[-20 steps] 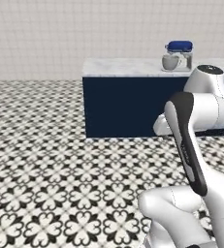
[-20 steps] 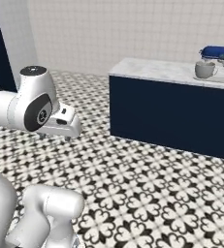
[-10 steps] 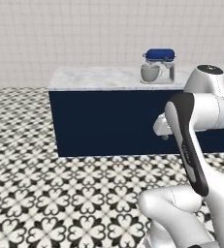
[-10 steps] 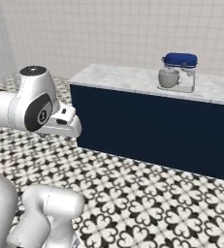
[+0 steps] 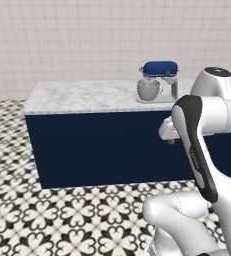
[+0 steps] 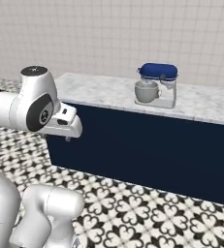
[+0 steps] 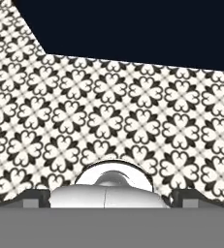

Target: Navigate to the stand mixer.

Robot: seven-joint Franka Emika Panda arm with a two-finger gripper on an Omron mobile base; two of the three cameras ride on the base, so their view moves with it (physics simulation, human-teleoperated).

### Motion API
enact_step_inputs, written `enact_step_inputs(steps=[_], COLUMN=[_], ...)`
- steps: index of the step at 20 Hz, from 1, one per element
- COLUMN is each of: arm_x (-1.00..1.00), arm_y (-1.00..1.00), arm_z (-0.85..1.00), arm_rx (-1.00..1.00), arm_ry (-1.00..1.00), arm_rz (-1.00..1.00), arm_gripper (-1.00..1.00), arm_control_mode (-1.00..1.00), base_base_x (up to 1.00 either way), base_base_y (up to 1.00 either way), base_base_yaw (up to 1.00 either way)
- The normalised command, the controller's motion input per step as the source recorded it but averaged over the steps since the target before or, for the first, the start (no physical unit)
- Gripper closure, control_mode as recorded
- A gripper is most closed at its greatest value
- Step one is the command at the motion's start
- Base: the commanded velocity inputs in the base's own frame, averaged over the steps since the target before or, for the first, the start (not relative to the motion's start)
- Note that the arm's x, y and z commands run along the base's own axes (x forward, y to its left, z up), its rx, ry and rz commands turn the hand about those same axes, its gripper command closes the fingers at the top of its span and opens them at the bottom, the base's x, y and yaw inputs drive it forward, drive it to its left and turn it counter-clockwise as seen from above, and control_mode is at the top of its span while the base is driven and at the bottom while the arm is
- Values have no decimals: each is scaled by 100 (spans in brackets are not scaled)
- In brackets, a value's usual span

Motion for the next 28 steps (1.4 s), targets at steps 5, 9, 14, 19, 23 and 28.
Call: enact_step_inputs(steps=[5,9,14,19,23,28], arm_x=[0,0,0,0,0,0], arm_y=[0,0,0,0,0,0], arm_z=[0,0,0,0,0,0], arm_rx=[0,0,0,0,0,0], arm_ry=[0,0,0,0,0,0], arm_rz=[0,0,0,0,0,0], arm_gripper=[-100,-100,-100,-100,-100,-100], arm_control_mode=[100,100,100,100,100,100], base_base_x=[97,97,100,82,99,71], base_base_y=[-62,-32,0,-43,-5,-52], base_base_yaw=[-16,-12,-6,-2,-5,-6])
